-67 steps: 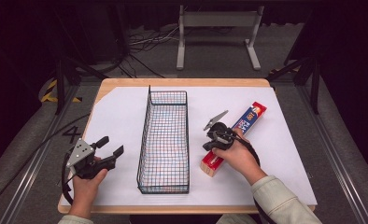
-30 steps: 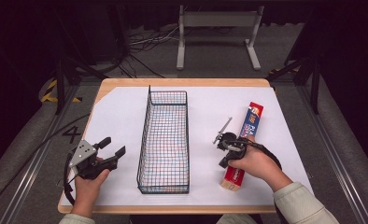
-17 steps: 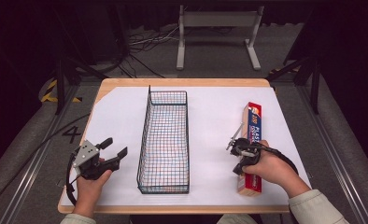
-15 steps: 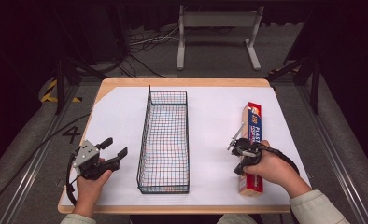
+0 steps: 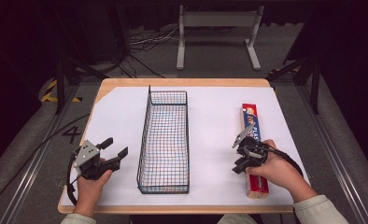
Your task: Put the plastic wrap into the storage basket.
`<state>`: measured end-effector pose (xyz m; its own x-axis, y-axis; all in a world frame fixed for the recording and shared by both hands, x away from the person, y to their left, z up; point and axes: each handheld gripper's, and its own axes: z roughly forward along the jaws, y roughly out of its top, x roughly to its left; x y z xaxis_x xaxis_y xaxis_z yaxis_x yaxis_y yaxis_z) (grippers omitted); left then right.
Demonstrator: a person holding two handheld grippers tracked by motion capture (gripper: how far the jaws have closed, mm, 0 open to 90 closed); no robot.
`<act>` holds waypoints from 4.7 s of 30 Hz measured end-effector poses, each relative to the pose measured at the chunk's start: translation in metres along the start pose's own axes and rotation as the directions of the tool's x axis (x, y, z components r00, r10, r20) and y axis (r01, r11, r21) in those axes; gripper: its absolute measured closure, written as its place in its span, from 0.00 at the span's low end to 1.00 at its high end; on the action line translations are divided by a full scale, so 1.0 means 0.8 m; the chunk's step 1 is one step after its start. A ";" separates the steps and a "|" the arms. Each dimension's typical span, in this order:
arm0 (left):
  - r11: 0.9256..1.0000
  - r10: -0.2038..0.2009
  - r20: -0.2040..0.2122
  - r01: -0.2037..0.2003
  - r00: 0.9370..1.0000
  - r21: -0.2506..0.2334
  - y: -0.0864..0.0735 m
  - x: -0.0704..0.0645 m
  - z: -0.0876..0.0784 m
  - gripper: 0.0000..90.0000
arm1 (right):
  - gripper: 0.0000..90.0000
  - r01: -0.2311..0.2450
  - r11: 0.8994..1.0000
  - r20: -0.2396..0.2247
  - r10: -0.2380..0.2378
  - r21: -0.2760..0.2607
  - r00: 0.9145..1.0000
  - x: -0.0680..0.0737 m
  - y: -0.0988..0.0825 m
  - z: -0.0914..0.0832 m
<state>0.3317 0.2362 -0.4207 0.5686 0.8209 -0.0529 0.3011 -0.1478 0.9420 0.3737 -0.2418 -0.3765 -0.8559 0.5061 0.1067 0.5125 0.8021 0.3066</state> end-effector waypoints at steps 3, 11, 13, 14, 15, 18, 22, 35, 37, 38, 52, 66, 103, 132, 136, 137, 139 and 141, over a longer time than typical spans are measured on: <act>1.000 -0.001 -0.001 0.001 1.000 0.001 0.000 0.000 0.000 0.34 | 0.67 -0.003 0.993 0.008 0.004 -0.115 1.000 0.000 0.002 -0.012; 1.000 -0.008 -0.017 0.008 1.000 -0.002 -0.001 0.000 0.000 0.34 | 0.51 -0.003 0.915 0.097 0.046 -0.403 0.994 -0.002 -0.005 -0.047; 1.000 -0.003 -0.065 0.003 0.998 0.011 -0.002 -0.003 0.001 0.34 | 0.56 -0.043 0.898 0.117 0.105 -0.439 0.988 -0.003 -0.009 -0.054; 1.000 -0.001 -0.067 0.002 0.998 0.014 -0.003 -0.004 0.001 0.34 | 0.57 -0.059 0.890 0.113 0.122 -0.451 0.986 -0.005 -0.011 -0.057; 1.000 0.002 -0.071 -0.002 0.997 0.012 -0.004 -0.005 0.001 0.34 | 0.56 -0.067 0.879 0.113 0.136 -0.472 0.984 -0.006 -0.013 -0.061; 1.000 0.010 -0.066 -0.009 0.998 0.014 -0.005 -0.007 0.001 0.34 | 0.39 -0.088 0.852 0.130 0.180 -0.516 0.975 -0.008 -0.016 -0.067; 1.000 0.012 -0.055 -0.011 0.998 0.009 -0.005 -0.008 0.000 0.34 | 0.41 -0.111 0.837 0.128 0.211 -0.535 0.969 -0.015 -0.019 -0.067; 1.000 0.009 -0.058 -0.009 0.998 0.000 -0.005 -0.008 0.000 0.34 | 0.60 -0.134 0.752 0.290 0.404 -0.646 0.868 -0.030 -0.038 -0.079; 1.000 0.006 -0.061 -0.006 0.998 -0.002 -0.006 -0.008 0.000 0.34 | 0.57 -0.144 0.736 0.292 0.430 -0.662 0.854 -0.033 -0.040 -0.075; 1.000 0.006 -0.061 -0.006 0.998 -0.002 -0.006 -0.008 0.000 0.34 | 0.57 -0.144 0.736 0.292 0.430 -0.662 0.854 -0.033 -0.040 -0.075; 1.000 0.004 -0.083 -0.004 0.997 0.006 -0.007 -0.007 0.000 0.35 | 0.36 -0.190 0.625 0.313 0.601 -0.757 0.735 -0.046 -0.035 -0.054; 1.000 0.013 -0.083 -0.012 0.996 0.014 -0.008 -0.007 0.000 0.35 | 0.31 -0.436 0.616 0.275 0.733 -0.656 0.623 -0.060 -0.022 -0.030; 1.000 0.007 -0.093 -0.005 0.996 0.023 -0.013 -0.006 -0.008 0.35 | 0.34 -0.750 0.569 0.343 0.816 -0.338 0.465 -0.090 0.002 0.024; 1.000 -0.002 -0.083 0.004 0.997 0.019 -0.014 -0.011 -0.002 0.36 | 0.45 -0.818 0.499 0.341 0.851 -0.288 0.399 -0.092 0.015 0.015; 1.000 0.000 -0.080 0.001 0.997 0.019 -0.014 -0.011 -0.003 0.36 | 0.44 -0.814 0.499 0.338 0.852 -0.297 0.399 -0.090 0.020 0.009; 1.000 0.002 -0.079 0.000 0.997 0.017 -0.014 -0.011 -0.003 0.36 | 0.44 -0.812 0.502 0.343 0.850 -0.296 0.401 -0.090 0.021 0.007; 1.000 0.001 -0.079 0.000 0.997 0.019 -0.014 -0.011 -0.003 0.36 | 0.44 -0.810 0.505 0.348 0.848 -0.299 0.400 -0.088 0.026 0.003; 1.000 0.002 -0.080 -0.001 0.997 0.019 -0.014 -0.011 -0.003 0.36 | 0.44 -0.806 0.507 0.349 0.847 -0.305 0.401 -0.087 0.030 0.000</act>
<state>0.3214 0.2316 -0.4297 0.5065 0.8619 -0.0245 0.3150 -0.1586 0.9357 0.4451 -0.2580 -0.3763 0.1154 0.9929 -0.0281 0.9287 -0.0978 0.3578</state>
